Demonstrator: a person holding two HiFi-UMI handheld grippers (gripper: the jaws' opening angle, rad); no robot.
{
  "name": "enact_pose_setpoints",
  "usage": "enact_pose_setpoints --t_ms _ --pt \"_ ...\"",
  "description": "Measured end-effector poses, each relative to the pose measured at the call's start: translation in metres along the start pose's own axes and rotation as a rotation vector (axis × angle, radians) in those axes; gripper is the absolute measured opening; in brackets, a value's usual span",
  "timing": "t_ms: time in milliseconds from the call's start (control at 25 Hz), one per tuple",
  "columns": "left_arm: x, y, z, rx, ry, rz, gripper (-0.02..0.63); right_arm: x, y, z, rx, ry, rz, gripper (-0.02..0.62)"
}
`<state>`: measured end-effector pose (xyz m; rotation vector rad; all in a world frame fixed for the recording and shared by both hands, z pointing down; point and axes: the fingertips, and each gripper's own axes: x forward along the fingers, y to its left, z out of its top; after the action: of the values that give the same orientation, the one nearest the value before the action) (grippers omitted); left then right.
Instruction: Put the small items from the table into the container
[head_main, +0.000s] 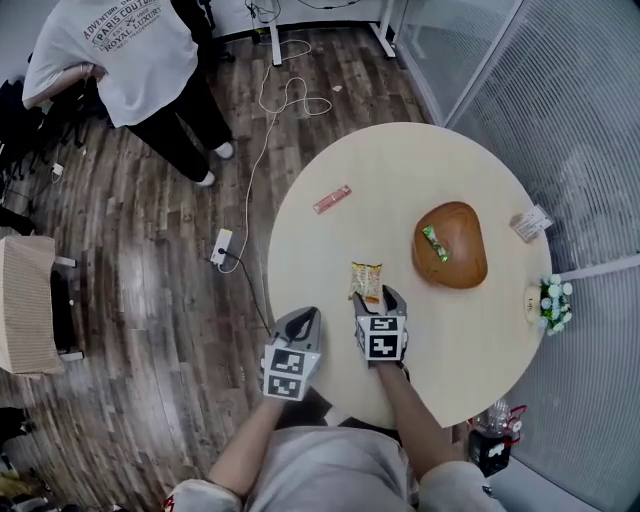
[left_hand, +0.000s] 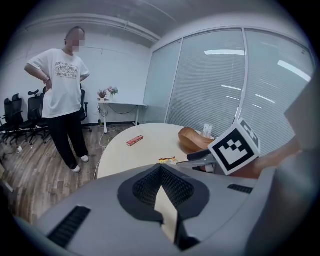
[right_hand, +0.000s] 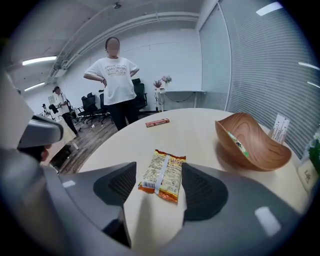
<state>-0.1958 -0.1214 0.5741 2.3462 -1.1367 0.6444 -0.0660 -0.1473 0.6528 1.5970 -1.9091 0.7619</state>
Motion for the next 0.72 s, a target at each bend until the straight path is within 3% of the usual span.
enact_pose_setpoints --t_ms 120,320,480,720 --pt "-0.003 0.011 -0.002 -0.006 0.003 0.007 0.006 0.022 -0.003 -0.002 0.041 0.015 -0.03 0.306" --pt "-0.01 0.021 -0.007 -0.003 0.018 0.012 0.006 0.053 -0.015 -0.014 0.128 0.055 -0.082 0.347" --pt "-0.014 0.028 -0.017 -0.011 0.036 0.029 0.006 0.063 -0.022 -0.029 0.136 0.115 -0.124 0.344" --pt "-0.015 0.027 -0.02 -0.013 0.04 0.037 0.006 0.058 -0.019 -0.03 0.093 0.135 -0.077 0.248"
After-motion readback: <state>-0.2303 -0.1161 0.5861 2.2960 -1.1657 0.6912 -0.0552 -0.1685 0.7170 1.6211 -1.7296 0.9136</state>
